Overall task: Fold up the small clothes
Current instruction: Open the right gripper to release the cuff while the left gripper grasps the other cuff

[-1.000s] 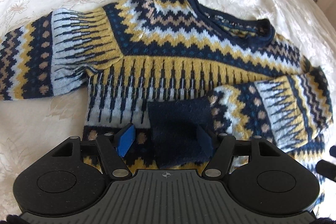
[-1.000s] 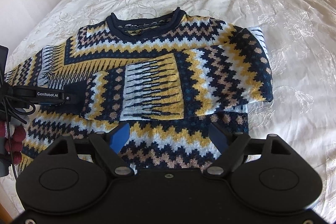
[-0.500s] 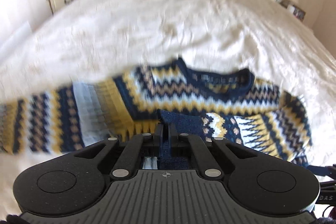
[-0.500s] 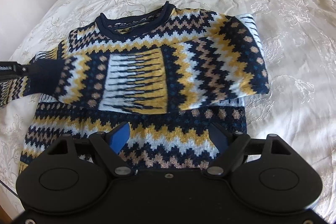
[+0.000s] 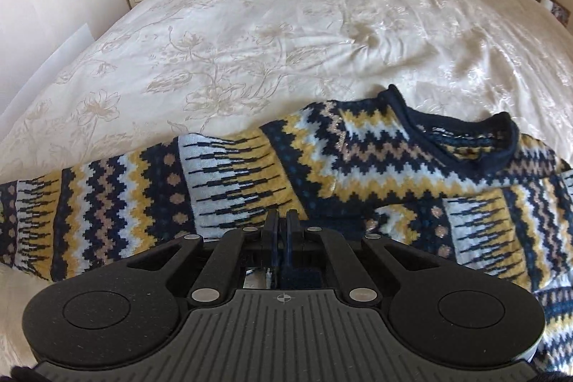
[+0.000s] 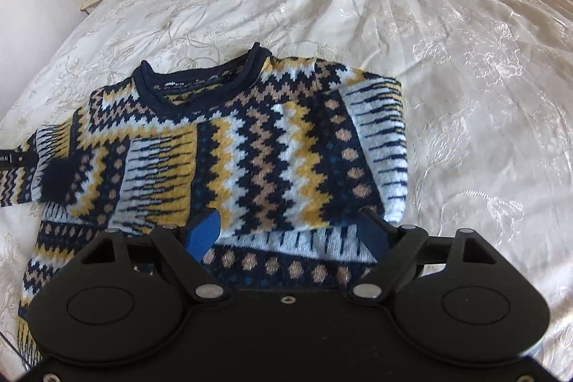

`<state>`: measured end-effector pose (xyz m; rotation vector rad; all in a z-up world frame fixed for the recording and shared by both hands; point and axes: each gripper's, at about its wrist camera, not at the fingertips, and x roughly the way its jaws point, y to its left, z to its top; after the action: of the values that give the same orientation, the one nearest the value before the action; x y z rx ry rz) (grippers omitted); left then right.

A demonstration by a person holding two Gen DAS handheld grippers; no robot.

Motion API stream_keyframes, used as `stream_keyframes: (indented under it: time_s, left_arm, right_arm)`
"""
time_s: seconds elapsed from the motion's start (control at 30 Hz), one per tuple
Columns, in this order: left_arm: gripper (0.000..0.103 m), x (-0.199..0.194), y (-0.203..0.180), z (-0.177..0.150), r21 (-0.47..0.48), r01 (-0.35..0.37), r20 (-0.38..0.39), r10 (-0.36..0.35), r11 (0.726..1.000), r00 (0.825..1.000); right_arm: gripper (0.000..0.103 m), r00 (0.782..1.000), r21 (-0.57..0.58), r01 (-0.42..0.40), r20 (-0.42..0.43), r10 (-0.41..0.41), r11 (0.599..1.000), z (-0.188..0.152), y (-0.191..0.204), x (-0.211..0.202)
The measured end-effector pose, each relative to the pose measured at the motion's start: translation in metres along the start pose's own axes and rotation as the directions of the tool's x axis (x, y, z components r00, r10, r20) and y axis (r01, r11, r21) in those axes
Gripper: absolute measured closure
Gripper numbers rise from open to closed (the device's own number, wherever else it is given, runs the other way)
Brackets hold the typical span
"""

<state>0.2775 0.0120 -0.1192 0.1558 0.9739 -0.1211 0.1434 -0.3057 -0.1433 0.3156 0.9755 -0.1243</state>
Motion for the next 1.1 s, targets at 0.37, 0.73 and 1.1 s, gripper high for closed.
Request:
stream_keyframes:
  time_s: [0.37,0.73,1.1]
  left_arm:
    - [0.078,0.031,0.02,-0.013,-0.076,-0.01,-0.128,0.001,0.997,0.992]
    - [0.06,0.036,0.03,-0.022,-0.101,0.008,-0.142,-0.023,0.995,0.99]
    - [0.059,-0.012,0.09,-0.06,-0.253,0.005,-0.118,-0.036,0.967,0.992]
  right_arm:
    - [0.018,0.999,0.005,0.026,-0.041,-0.026,1.0,0.03,-0.015,0.048]
    - [0.016,0.995,0.033,0.064,-0.083,-0.061,0.997,0.032,-0.022,0.052]
    - [0.012,0.995,0.008,-0.065,-0.072,0.066,0.998,0.004,0.026,0.004]
